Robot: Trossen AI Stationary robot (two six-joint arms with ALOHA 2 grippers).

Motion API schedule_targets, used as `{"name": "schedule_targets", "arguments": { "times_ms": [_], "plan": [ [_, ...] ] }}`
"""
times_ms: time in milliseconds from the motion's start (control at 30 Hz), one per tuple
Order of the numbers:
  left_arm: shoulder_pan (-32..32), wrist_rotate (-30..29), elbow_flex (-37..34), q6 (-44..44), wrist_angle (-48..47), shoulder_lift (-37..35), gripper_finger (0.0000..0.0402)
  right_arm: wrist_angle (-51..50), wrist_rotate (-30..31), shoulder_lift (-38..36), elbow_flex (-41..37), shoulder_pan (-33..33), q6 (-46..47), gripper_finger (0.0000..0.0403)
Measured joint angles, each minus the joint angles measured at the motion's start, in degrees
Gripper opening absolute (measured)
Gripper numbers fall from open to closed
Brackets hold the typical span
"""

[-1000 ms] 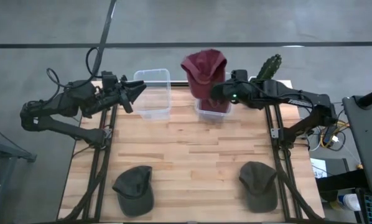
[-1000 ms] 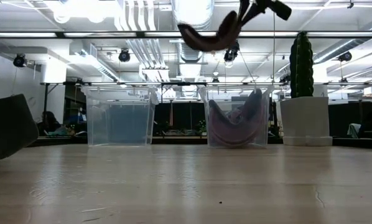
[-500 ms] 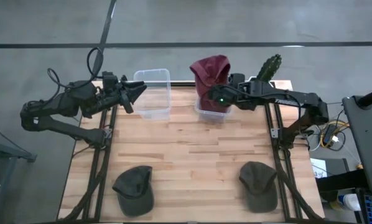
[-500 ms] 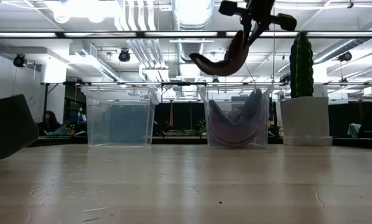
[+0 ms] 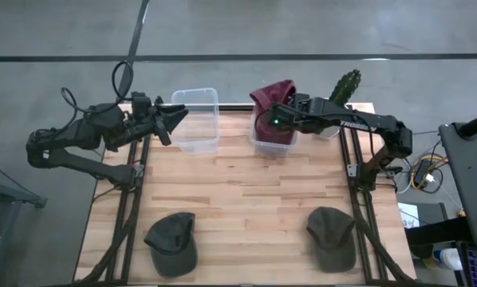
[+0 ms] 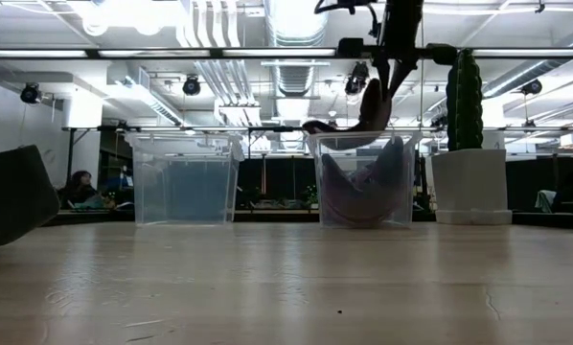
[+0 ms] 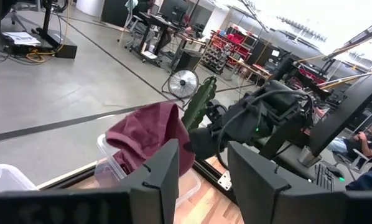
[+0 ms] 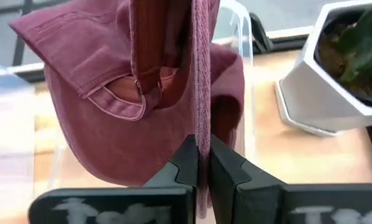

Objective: Pick & Place hat
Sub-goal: Put the red cap into the right transparent bin, then put the left black cap into the left transparent bin

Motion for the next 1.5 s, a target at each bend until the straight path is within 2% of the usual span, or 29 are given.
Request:
{"name": "schedule_targets", "arguments": {
  "times_ms": [133,233,600,800,1100,1333,1500],
  "plan": [
    [0.0,0.0,0.0,0.2,0.0,0.0,0.0130,0.0,-3.8,0.9,0.0,-0.2,0.2,0.0014],
    [0.0,0.0,0.0,0.4,0.0,0.0,0.0130,0.0,-5.6,1.4,0.0,-0.7,-0.5,0.0029],
    [0.0,0.0,0.0,0.5,-0.7,0.0,0.0130,-1.2,-5.9,1.9,0.0,-0.6,-2.9,0.0176],
    [0.0,0.0,0.0,0.5,-1.3,0.1,0.0130,-3.1,-4.8,0.8,0.0,0.5,-5.9,0.0224],
    [0.0,1.7,0.0,-0.9,-7.6,0.2,0.0130,4.2,-5.6,-1.5,0.0,6.6,-9.6,0.0242],
    [0.0,3.0,0.0,-2.5,-12.2,0.2,0.0130,15.1,-6.0,-1.1,0.0,11.1,-14.5,0.0241],
    [0.0,3.0,0.0,-2.5,-12.3,0.2,0.0130,27.5,-6.0,-0.5,0.0,13.2,-18.2,0.0235]
  ]
}}
